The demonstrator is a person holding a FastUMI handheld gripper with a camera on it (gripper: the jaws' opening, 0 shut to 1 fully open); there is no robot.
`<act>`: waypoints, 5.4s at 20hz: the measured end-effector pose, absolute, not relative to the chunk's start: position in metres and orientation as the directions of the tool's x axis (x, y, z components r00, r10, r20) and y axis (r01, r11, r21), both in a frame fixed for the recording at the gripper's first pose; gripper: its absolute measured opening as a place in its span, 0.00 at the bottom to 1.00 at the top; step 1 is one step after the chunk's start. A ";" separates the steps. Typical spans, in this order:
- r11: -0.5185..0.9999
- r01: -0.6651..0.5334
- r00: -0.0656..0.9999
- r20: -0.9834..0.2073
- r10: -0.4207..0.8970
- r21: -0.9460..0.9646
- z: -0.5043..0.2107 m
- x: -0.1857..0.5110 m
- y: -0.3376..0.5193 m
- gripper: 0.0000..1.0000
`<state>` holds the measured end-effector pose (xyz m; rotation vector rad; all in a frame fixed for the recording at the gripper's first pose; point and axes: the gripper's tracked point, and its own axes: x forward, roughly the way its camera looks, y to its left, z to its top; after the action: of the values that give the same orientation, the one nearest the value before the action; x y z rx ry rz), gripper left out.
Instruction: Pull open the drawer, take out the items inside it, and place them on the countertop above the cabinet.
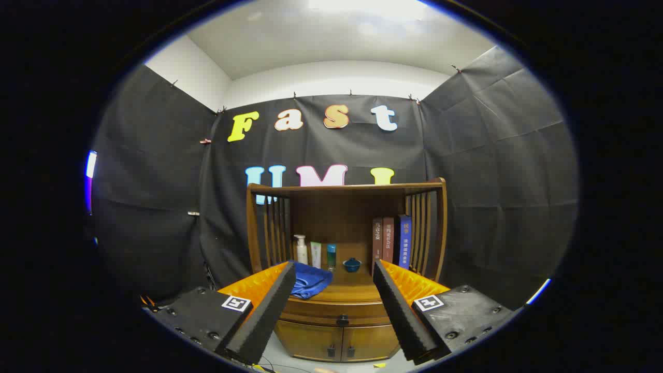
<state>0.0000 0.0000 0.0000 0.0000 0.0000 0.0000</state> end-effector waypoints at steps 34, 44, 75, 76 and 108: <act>0.999 -0.018 0.971 -0.237 0.028 0.044 -0.155 0.080 -0.004 1.00; 0.999 0.033 0.906 -0.422 -0.013 0.040 -0.292 0.150 -0.022 0.99; 0.998 0.067 0.817 -0.574 -0.058 -0.006 -0.374 0.141 -0.023 0.30; 0.998 0.064 0.815 -0.577 -0.058 -0.010 -0.373 0.133 -0.023 0.30; 0.997 0.070 0.756 -0.653 -0.042 0.018 -0.323 -0.026 -0.015 1.00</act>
<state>-0.0264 -0.0149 -0.3225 0.0425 0.7104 -0.0611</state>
